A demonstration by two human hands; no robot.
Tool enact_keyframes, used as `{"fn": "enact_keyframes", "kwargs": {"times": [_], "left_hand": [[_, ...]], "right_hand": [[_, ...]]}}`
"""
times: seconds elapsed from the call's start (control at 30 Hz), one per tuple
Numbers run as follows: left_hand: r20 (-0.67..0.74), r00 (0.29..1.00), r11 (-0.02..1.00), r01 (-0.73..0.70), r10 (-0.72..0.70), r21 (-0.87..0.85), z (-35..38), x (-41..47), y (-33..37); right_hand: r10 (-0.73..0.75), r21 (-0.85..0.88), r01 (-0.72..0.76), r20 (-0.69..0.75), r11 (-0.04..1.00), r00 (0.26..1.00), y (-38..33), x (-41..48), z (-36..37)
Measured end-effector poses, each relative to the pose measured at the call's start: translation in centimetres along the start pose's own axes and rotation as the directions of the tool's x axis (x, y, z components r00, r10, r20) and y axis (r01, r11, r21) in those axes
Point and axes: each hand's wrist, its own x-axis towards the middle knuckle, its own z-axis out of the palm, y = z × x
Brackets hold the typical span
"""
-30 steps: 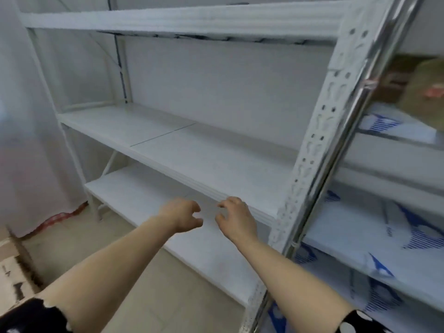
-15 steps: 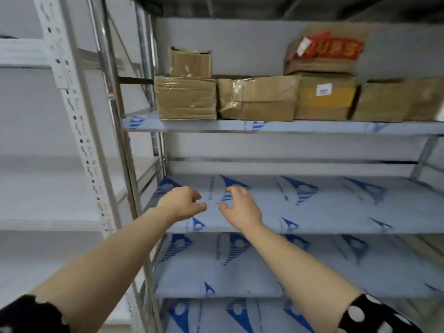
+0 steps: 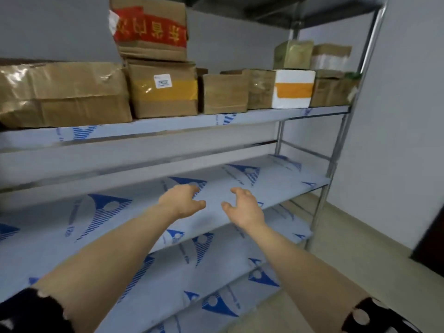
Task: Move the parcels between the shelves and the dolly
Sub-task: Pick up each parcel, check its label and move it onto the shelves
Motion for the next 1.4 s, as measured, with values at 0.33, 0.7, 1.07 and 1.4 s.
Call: {"fn": "enact_keyframes", "kwargs": {"times": [0.33, 0.7, 1.07, 1.4], "left_hand": [[-0.049, 0.991, 0.990, -0.125, 0.122, -0.061, -0.3, 11.3, 7.6], [-0.293, 0.939, 0.981, 0.193, -0.178, 0.022, -3.5, 2.1, 6.7], [-0.650, 0.572, 0.822, 0.549, -0.500, -0.150, -15.1, -14.9, -1.4], [-0.746, 0.322, 0.793, 0.425, -0.583, -0.437, -26.8, -18.9, -13.4]], "right_hand": [[0.022, -0.049, -0.027, -0.096, 0.998, 0.995, 5.2, 9.2, -5.9], [-0.451, 0.082, 0.452, -0.035, 0.888, 0.892, -0.4, 7.3, -6.5], [-0.792, 0.283, 0.768, -0.041, 0.575, 0.609, -20.2, -1.1, -6.2], [-0.772, 0.366, 0.741, -0.087, 0.563, 0.630, -37.6, -0.5, -3.0]]}}
